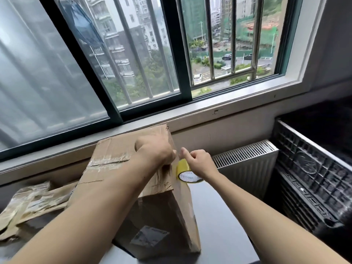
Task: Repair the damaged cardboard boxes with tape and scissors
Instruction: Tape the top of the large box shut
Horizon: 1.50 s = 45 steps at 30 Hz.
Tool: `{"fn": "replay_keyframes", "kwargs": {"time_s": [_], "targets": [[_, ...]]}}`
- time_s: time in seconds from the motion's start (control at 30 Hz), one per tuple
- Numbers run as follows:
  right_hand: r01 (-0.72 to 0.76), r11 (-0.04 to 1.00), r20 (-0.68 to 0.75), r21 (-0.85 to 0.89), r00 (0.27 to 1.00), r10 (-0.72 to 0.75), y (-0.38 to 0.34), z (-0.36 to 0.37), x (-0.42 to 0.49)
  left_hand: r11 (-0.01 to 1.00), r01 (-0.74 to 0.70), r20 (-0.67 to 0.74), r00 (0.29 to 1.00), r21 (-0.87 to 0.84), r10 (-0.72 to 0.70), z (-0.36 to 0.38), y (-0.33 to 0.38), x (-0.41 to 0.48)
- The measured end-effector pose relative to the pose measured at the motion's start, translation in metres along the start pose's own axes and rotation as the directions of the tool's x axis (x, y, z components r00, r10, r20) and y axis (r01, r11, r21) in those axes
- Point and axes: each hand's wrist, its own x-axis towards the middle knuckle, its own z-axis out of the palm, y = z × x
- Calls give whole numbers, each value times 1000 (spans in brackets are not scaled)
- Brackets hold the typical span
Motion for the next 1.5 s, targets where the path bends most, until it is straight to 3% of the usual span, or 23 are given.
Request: {"fn": "replay_keyframes", "kwargs": {"time_s": [0.17,0.3,0.47,0.67,0.8,0.87,0.97,1.13,1.33,1.43,1.5], "targets": [[18,1000,79,18,997,-20,7,-6,5,977,21,83,996,211,-39,-3,23,8],[-6,999,134,33,991,2,14,-4,3,974,22,77,996,224,-40,1,31,10],[-75,952,144,296,989,33,26,1,-1,968,-12,-8,1000,252,14,1,32,0],[-65,856,116,514,993,6,-4,-30,8,998,58,-106,993,32,-54,-25,-3,4],[-27,763,92,646,995,-43,-50,-69,26,973,39,-155,985,-226,-76,-28,-56,17],[11,781,107,624,989,-99,-77,-81,31,914,20,-142,986,-406,-84,-15,-80,20],[98,847,156,523,965,-209,-111,-81,31,745,4,-113,988,-667,-107,21,-103,14],[185,931,265,313,925,-273,-135,-39,20,494,-9,-71,992,-869,-109,100,-124,13],[115,991,374,75,917,-135,-122,27,12,485,47,9,997,-873,-81,188,-130,25],[65,997,379,-29,924,-49,-103,53,5,399,55,49,998,-915,-24,224,-129,32],[47,998,362,-39,932,-30,-95,67,-1,407,58,56,998,-912,-16,240,-130,32]]}}
